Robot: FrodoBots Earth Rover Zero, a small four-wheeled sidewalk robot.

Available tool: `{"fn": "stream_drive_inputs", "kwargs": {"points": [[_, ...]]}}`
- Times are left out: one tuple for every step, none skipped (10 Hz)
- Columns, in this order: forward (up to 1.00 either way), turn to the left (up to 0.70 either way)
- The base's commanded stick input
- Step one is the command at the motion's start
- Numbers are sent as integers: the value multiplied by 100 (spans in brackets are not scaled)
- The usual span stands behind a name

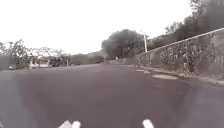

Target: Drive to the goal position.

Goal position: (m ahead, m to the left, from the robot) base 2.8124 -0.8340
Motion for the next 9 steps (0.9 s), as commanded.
{"fn": "stream_drive_inputs", "kwargs": {"points": [[50, 0], [50, 0], [50, 0], [50, 0], [50, 0], [50, 0], [50, 0], [50, 0], [50, 0]]}}
